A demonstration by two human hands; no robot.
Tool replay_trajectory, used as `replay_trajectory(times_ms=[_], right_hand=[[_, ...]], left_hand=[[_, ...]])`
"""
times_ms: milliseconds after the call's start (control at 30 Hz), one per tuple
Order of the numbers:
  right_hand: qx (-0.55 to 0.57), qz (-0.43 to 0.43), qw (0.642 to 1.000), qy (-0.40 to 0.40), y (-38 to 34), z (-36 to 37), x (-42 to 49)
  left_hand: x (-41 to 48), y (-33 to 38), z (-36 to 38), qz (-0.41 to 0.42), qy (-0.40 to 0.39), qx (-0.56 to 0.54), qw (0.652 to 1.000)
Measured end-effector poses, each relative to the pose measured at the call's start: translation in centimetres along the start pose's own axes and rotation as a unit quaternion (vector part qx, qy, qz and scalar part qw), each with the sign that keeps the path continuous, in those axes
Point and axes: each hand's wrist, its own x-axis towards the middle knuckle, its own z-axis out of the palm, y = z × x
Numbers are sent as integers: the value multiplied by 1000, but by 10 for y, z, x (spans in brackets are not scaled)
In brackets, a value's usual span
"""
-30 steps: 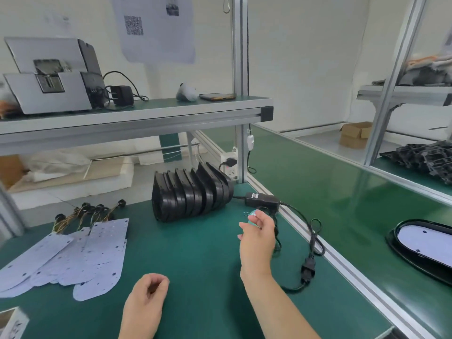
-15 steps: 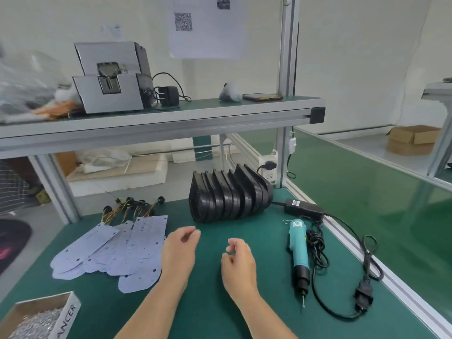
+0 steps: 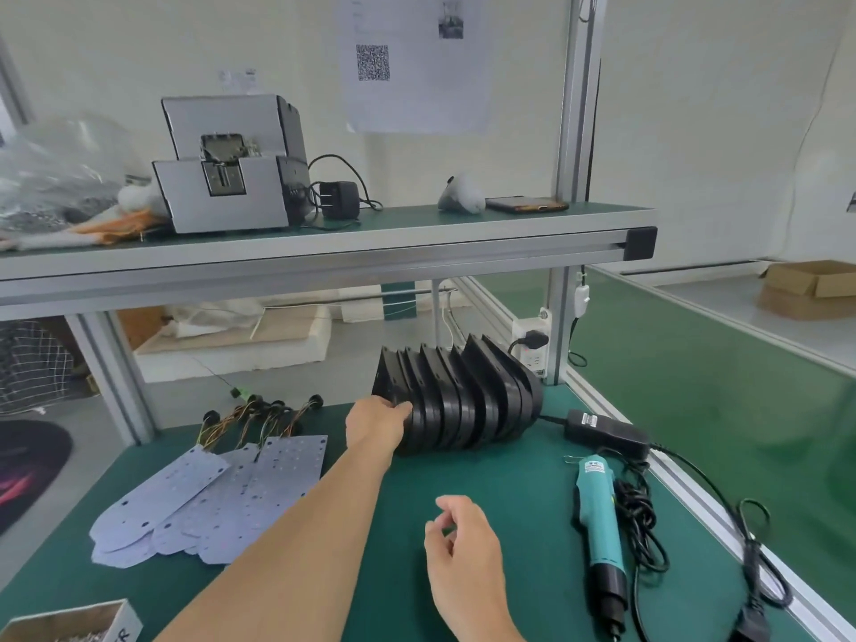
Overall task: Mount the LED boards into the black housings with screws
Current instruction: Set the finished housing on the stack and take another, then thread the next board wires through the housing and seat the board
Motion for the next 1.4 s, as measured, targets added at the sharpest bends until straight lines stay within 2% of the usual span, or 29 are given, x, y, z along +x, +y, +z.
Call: replay_trajectory(times_ms=[167, 400, 533, 633, 733, 767, 833, 867, 900, 967, 1000, 1033, 1100, 1167, 1200, 1400], right_hand=[[29, 5, 1000, 10, -1, -2, 1], [112, 38, 992, 41, -7, -9, 4], [171, 55, 983, 31, -13, -17, -2], [148, 80, 986, 5, -13, -17, -2], [108, 92, 990, -8, -15, -15, 0], [86, 90, 992, -12, -15, -14, 1], [32, 82, 996, -26, -13, -14, 4], [8, 80, 996, -33, -12, -13, 5], [-7, 81, 996, -37, -12, -12, 6], [-11, 85, 996, -38, -12, -11, 5], [-6, 86, 996, -38, -12, -11, 3], [-2, 86, 995, -40, -13, -10, 2], [-1, 89, 995, -46, -13, -10, 2], [-9, 89, 995, -45, -15, -11, 3], [-14, 88, 995, -45, -16, -11, 2], [-32, 87, 994, -55, -22, -11, 1]], left_hand=[[-3, 0, -4, 56, -2, 10, 998], [-70, -33, -20, 216, 33, 125, 968], [-113, -70, -24, 313, 24, 222, 923], [-139, -85, -29, 371, -15, 287, 883], [-147, -90, -40, 485, -36, 307, 818], [-144, -92, -43, 519, -67, 298, 798], [-136, -91, -54, 556, -139, 258, 777], [-128, -89, -59, 562, -143, 233, 781], [-117, -85, -64, 549, -125, 194, 803], [-84, -77, -75, 459, -35, 108, 881], [-63, -75, -82, 400, 15, 101, 911], [-40, -73, -89, 341, 52, 143, 928], [4, -80, -100, 206, 58, 286, 934], [35, -89, -106, 106, 10, 331, 938], [46, -93, -107, 80, -12, 333, 940], [79, -90, -98, 43, -95, 410, 906]])
